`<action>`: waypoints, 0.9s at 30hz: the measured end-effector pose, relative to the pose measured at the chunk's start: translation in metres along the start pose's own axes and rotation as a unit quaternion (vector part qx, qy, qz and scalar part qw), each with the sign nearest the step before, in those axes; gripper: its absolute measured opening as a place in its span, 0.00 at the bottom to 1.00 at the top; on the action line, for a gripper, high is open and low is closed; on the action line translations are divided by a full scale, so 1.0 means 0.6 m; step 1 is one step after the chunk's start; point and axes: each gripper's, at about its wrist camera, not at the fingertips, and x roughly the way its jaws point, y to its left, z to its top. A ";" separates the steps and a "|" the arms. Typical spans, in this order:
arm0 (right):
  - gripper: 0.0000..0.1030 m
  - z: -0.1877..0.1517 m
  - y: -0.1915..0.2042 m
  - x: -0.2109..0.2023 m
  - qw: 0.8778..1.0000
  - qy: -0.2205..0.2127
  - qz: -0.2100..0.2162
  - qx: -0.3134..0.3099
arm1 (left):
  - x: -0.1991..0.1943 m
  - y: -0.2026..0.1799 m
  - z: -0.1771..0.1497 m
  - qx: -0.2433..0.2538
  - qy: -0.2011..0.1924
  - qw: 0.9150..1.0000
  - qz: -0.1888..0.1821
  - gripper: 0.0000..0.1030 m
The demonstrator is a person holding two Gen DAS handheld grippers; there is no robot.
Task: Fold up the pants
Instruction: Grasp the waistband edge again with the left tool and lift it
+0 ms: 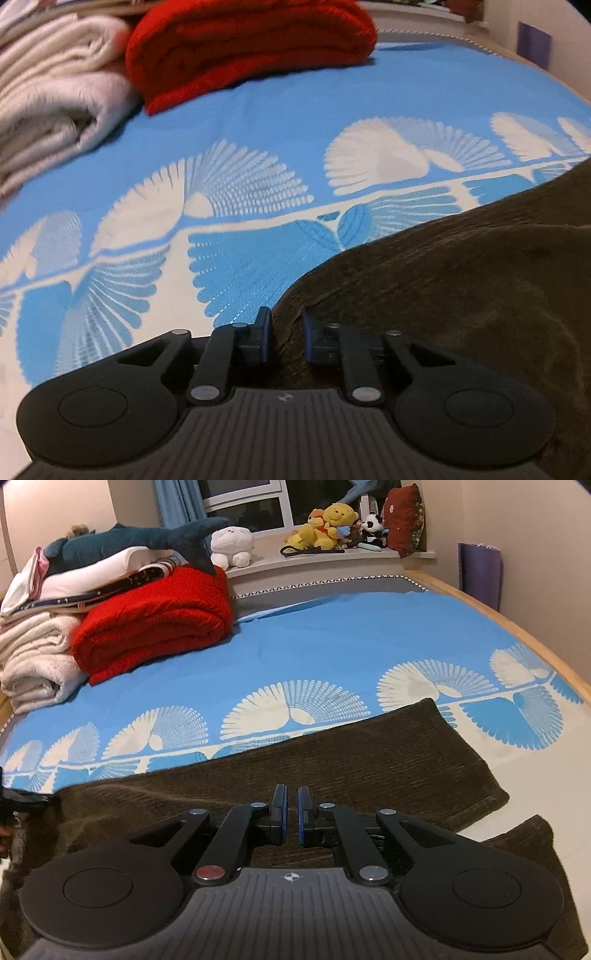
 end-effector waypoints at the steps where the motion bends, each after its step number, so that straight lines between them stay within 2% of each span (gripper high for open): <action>1: 0.06 -0.002 -0.001 0.000 1.000 0.001 -0.004 -0.001 | -0.017 -0.003 -0.001 0.004 -0.002 1.000 0.000 0.16; 7: 0.06 -0.017 -0.017 -0.003 0.999 0.017 -0.019 0.026 | -0.152 -0.049 -0.013 0.051 -0.003 0.999 -0.012 0.13; 10: 0.06 -0.028 -0.014 -0.009 0.999 0.024 -0.022 0.035 | -0.251 -0.084 -0.051 0.068 -0.021 0.997 -0.028 0.11; 12: 0.06 -0.036 -0.008 -0.016 0.999 0.024 -0.021 0.039 | -0.314 -0.117 -0.096 0.090 -0.027 0.995 -0.038 0.11; 15: 0.06 -0.048 0.001 -0.027 0.998 0.026 -0.018 0.046 | -0.372 -0.172 -0.184 0.143 -0.013 0.987 -0.067 0.10; 18: 0.06 -0.061 0.007 -0.034 0.998 0.034 -0.013 0.049 | -0.385 -0.208 -0.253 0.225 0.023 0.970 -0.092 0.15; 19: 0.06 -0.065 0.009 -0.034 0.998 0.037 -0.014 0.047 | -0.385 -0.198 -0.258 0.214 0.028 0.972 -0.094 0.15; 20: 0.06 -0.068 0.009 -0.034 0.998 0.040 -0.015 0.045 | -0.385 -0.175 -0.255 0.172 0.033 0.980 -0.096 0.16; 21: 0.06 -0.070 0.009 -0.032 0.998 0.044 -0.016 0.043 | -0.386 -0.145 -0.251 0.118 0.036 0.987 -0.098 0.25; 22: 0.06 -0.071 0.009 -0.030 0.998 0.048 -0.018 0.044 | -0.386 -0.102 -0.244 0.044 0.037 0.993 -0.101 0.32; 23: 0.06 -0.073 0.007 -0.029 0.997 0.051 -0.017 0.047 | -0.383 -0.066 -0.241 -0.017 0.041 0.994 -0.101 0.34; 24: 0.06 -0.074 0.006 -0.029 0.997 0.052 -0.015 0.050 | -0.376 -0.024 -0.243 -0.090 0.052 0.990 -0.099 0.38; 25: 0.06 -0.075 0.004 -0.027 0.997 0.053 -0.013 0.053 | -0.366 0.011 -0.249 -0.152 0.068 0.981 -0.095 0.42; 27: 0.06 -0.078 0.002 -0.024 0.997 0.048 -0.011 0.055 | -0.337 0.065 -0.271 -0.254 0.121 0.957 -0.073 0.42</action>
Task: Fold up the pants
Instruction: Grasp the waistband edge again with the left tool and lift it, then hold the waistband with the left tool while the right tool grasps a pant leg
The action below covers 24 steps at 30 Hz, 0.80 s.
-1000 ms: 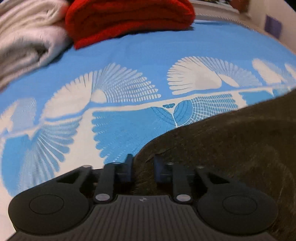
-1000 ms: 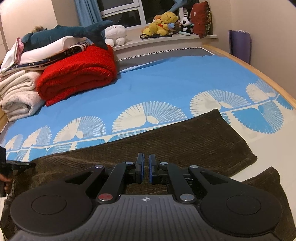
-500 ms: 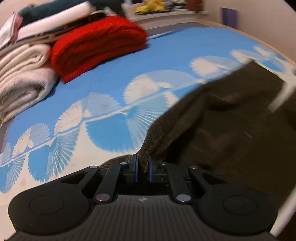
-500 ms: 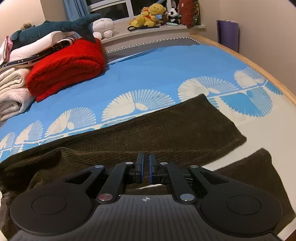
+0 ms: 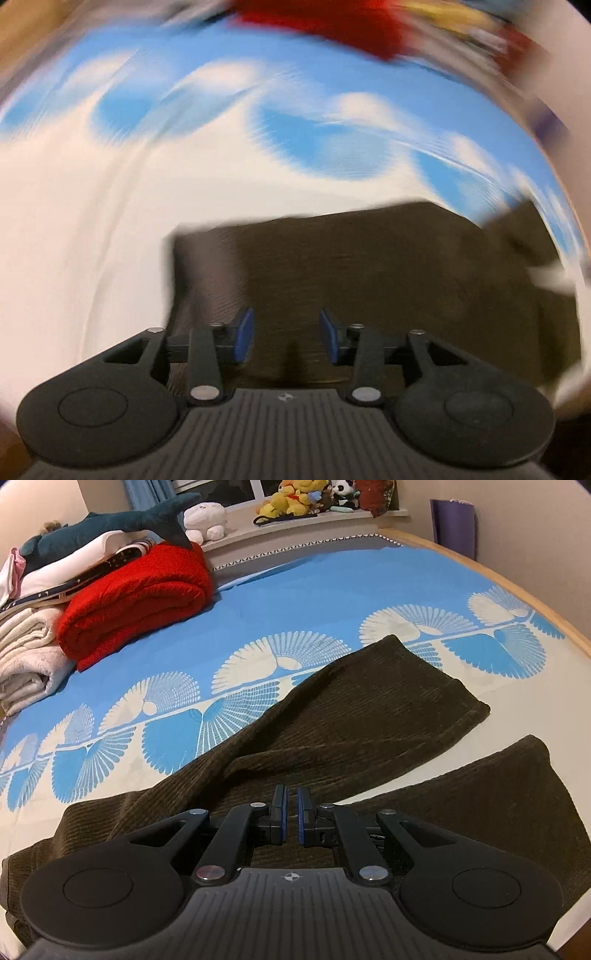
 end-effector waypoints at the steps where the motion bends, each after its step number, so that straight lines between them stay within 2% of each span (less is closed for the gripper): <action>1: 0.06 0.000 -0.001 0.003 1.000 -0.001 0.000 0.000 | 0.012 0.019 0.002 -0.033 0.020 0.999 0.011 0.42; 3: 0.06 -0.001 -0.003 0.009 1.000 -0.009 0.006 0.008 | 0.031 0.040 0.001 -0.078 0.053 0.995 0.010 0.43; 5: 0.06 -0.006 -0.006 0.019 1.000 -0.014 0.016 0.019 | 0.045 0.043 0.001 -0.095 0.077 0.992 -0.021 0.54; 7: 0.06 -0.014 -0.010 0.036 0.999 -0.017 0.024 0.031 | 0.059 0.032 -0.006 -0.088 0.101 0.990 -0.033 0.57; 10: 0.06 -0.017 -0.019 0.069 0.997 -0.007 0.040 0.063 | 0.088 0.016 -0.015 -0.065 0.140 0.988 -0.021 0.57; 13: 0.06 -0.003 -0.021 0.096 0.992 -0.011 0.065 0.104 | 0.100 0.015 -0.007 -0.080 0.143 0.986 -0.036 0.57; 16: 0.07 0.012 -0.013 0.128 0.989 -0.012 0.084 0.125 | 0.111 0.025 0.010 -0.121 0.141 0.982 -0.033 0.57; 21: 0.28 0.032 -0.012 0.196 0.979 0.002 0.106 0.175 | 0.122 0.036 0.025 -0.176 0.134 0.975 -0.009 0.55; 24: 0.29 0.043 -0.013 0.242 0.973 0.014 0.113 0.202 | 0.125 0.029 0.028 -0.180 0.138 0.974 0.010 0.55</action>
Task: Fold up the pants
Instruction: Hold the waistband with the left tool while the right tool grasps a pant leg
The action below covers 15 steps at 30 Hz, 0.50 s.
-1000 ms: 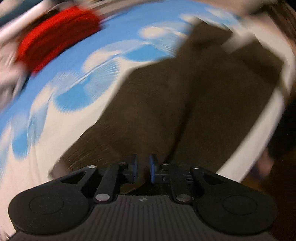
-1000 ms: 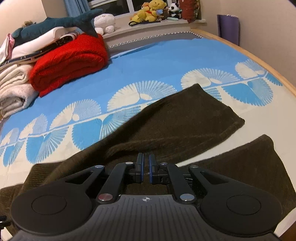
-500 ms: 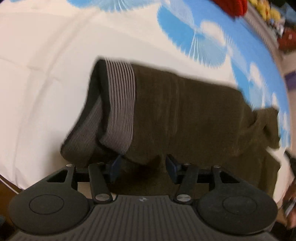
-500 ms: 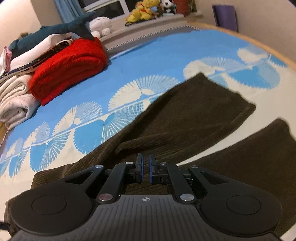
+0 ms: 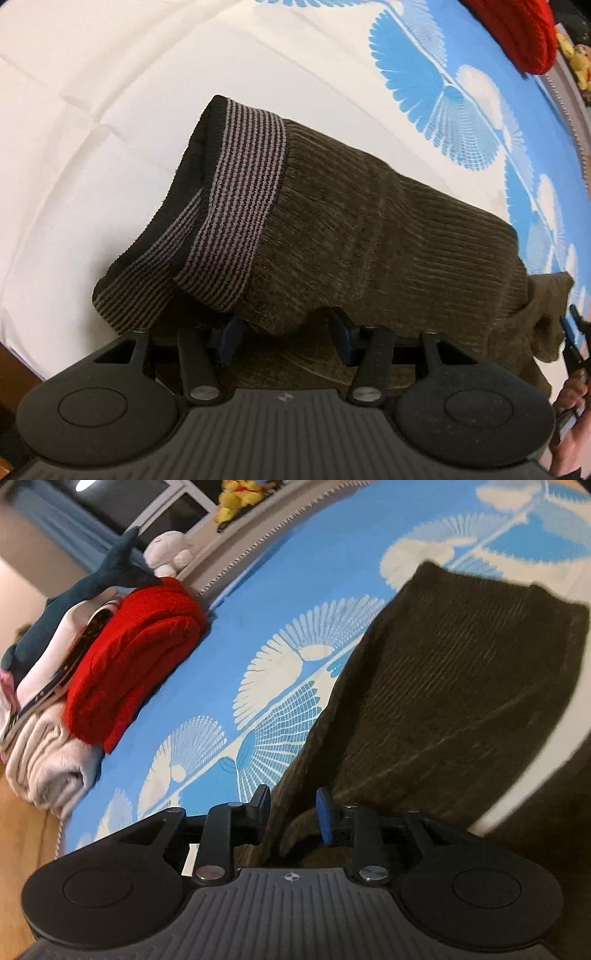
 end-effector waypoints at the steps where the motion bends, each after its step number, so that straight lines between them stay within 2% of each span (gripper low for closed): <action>1: 0.29 0.004 -0.001 0.013 1.000 0.002 0.000 0.006 | 0.003 -0.004 0.002 0.001 0.000 1.000 0.006 0.53; 2: 0.30 0.008 -0.001 0.027 1.000 0.005 -0.001 0.010 | 0.003 -0.006 -0.002 0.004 -0.001 1.000 0.016 0.51; 4: 0.35 0.014 -0.003 0.052 1.000 0.011 -0.002 0.015 | 0.011 -0.018 -0.001 0.009 -0.002 0.999 0.035 0.40; 9: 0.35 0.014 -0.001 0.106 1.000 0.025 -0.018 0.000 | 0.019 -0.030 0.000 0.042 -0.003 0.997 0.063 0.21; 10: 0.32 0.012 -0.001 0.112 0.999 0.026 -0.026 -0.008 | 0.020 -0.032 0.000 0.049 -0.003 0.997 0.067 0.16; 12: 0.09 0.012 0.001 0.112 0.999 0.019 -0.029 -0.022 | 0.017 -0.033 0.002 0.058 -0.007 0.996 0.067 0.09; 15: 0.07 0.022 0.005 0.080 1.000 -0.005 -0.009 -0.027 | 0.002 -0.028 0.001 0.060 -0.024 0.997 0.053 0.04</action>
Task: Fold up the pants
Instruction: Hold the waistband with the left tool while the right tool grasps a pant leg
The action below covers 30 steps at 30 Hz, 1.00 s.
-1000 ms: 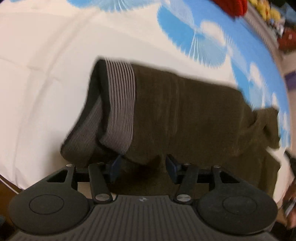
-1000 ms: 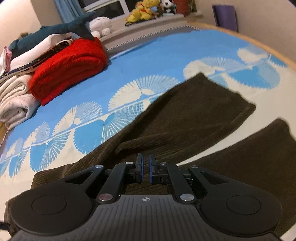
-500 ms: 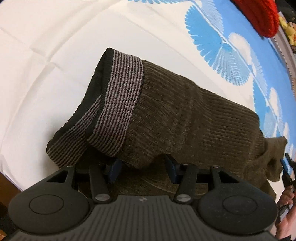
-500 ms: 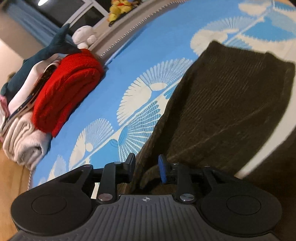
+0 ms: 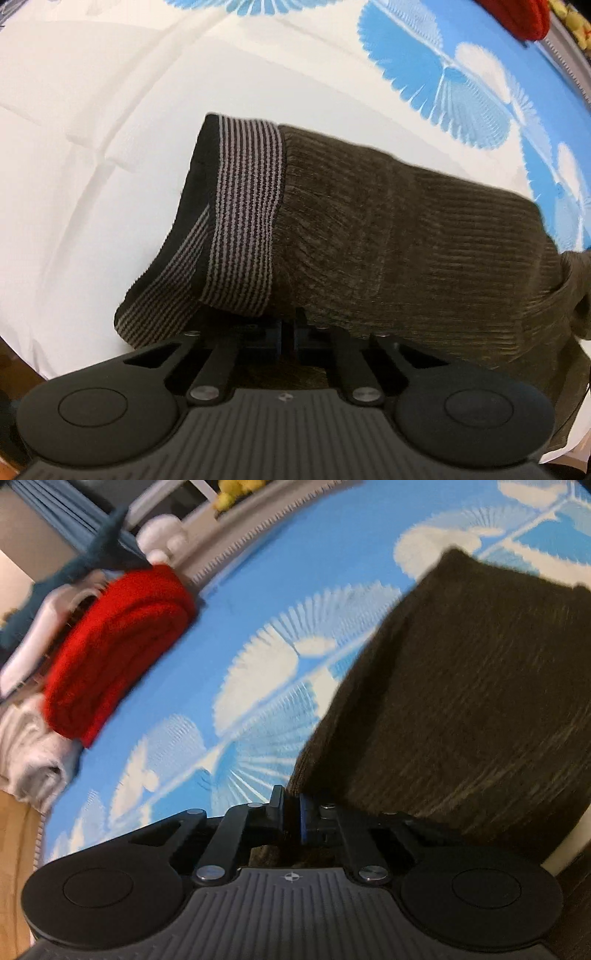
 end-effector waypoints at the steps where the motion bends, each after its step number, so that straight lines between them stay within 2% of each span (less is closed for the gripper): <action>1: 0.07 0.004 0.002 -0.018 1.000 -0.012 0.007 -0.001 | -0.009 0.002 -0.002 -0.001 -0.008 1.000 -0.005 0.04; 5: 0.06 0.004 0.007 -0.117 0.998 -0.062 0.026 -0.014 | -0.067 0.020 -0.012 0.001 -0.070 0.997 -0.040 0.03; 9: 0.06 -0.021 -0.006 -0.242 0.995 -0.093 0.031 -0.030 | -0.139 0.047 -0.031 0.010 -0.152 0.985 -0.083 0.03; 11: 0.06 -0.046 -0.010 -0.310 0.993 -0.106 0.034 -0.047 | -0.157 0.062 -0.046 0.017 -0.164 0.982 -0.090 0.02; 13: 0.06 -0.078 -0.017 -0.361 0.992 -0.096 0.021 -0.075 | -0.158 0.078 -0.057 0.026 -0.157 0.983 -0.090 0.03; 14: 0.06 -0.099 -0.024 -0.379 0.993 -0.077 0.008 -0.089 | -0.155 0.088 -0.063 0.033 -0.146 0.986 -0.079 0.03; 15: 0.06 -0.116 -0.035 -0.384 0.994 -0.046 -0.005 -0.098 | -0.140 0.088 -0.064 0.044 -0.127 0.989 -0.064 0.03; 16: 0.06 -0.133 -0.050 -0.378 0.994 0.006 -0.022 -0.105 | -0.126 0.086 -0.066 0.059 -0.105 0.991 -0.054 0.03; 17: 0.07 -0.153 -0.071 -0.366 0.991 0.067 -0.050 -0.106 | -0.111 0.085 -0.066 0.072 -0.082 0.993 -0.047 0.04; 18: 0.07 -0.162 -0.092 -0.356 0.987 0.104 -0.076 -0.096 | -0.099 0.086 -0.065 0.076 -0.068 0.994 -0.042 0.06; 20: 0.09 -0.153 -0.117 -0.362 0.986 0.091 -0.090 -0.104 | -0.089 0.086 -0.058 0.079 -0.061 0.995 -0.027 0.09; 22: 0.09 -0.131 -0.139 -0.379 0.990 0.052 -0.091 -0.098 | -0.092 0.089 -0.049 0.063 -0.069 0.995 -0.031 0.26; 23: 0.10 -0.120 -0.153 -0.388 0.993 0.032 -0.087 -0.077 | -0.092 0.090 -0.045 0.054 -0.070 0.996 -0.033 0.30; 25: 0.17 -0.100 -0.178 -0.396 0.996 0.011 -0.078 -0.043 | -0.090 0.089 -0.039 0.038 -0.068 0.997 -0.031 0.42; 26: 0.26 -0.092 -0.182 -0.392 0.996 0.002 -0.080 -0.039 | -0.088 0.090 -0.038 0.034 -0.065 0.997 -0.028 0.45; 30: 0.33 -0.072 -0.153 -0.351 0.992 -0.020 -0.091 -0.087 | -0.075 0.084 -0.028 0.025 -0.051 0.998 -0.015 0.55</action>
